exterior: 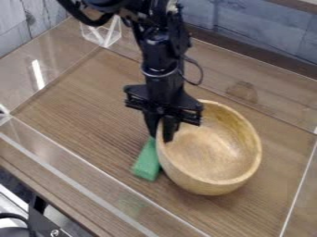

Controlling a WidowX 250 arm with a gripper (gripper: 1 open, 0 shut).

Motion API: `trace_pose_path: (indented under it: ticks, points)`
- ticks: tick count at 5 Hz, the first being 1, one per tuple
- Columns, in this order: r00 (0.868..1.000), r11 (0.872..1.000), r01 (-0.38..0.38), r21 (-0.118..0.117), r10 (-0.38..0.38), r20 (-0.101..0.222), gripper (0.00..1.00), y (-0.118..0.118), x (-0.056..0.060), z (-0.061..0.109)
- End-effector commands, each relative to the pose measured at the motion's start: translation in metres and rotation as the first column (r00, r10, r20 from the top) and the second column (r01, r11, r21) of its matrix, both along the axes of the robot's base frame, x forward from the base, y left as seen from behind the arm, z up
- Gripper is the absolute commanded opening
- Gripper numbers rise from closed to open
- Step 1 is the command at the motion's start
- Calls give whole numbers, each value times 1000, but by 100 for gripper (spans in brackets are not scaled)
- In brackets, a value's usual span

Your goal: Put green stick into wooden bowl

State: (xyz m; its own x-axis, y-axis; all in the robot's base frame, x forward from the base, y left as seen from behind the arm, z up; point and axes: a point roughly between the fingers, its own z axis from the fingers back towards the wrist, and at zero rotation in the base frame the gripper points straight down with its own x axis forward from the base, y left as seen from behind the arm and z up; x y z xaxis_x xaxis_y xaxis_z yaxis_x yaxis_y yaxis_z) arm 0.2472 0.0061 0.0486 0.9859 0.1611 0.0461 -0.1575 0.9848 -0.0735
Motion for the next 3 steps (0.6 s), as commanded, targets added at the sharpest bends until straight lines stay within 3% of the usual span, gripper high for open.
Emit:
trace_pose_path:
  ticks: [1, 3]
  points:
    - [999, 1000, 7, -7, -6, 44, 0, 3, 14, 26]
    - [998, 999, -45, -23, 46, 41, 0, -11, 34, 40]
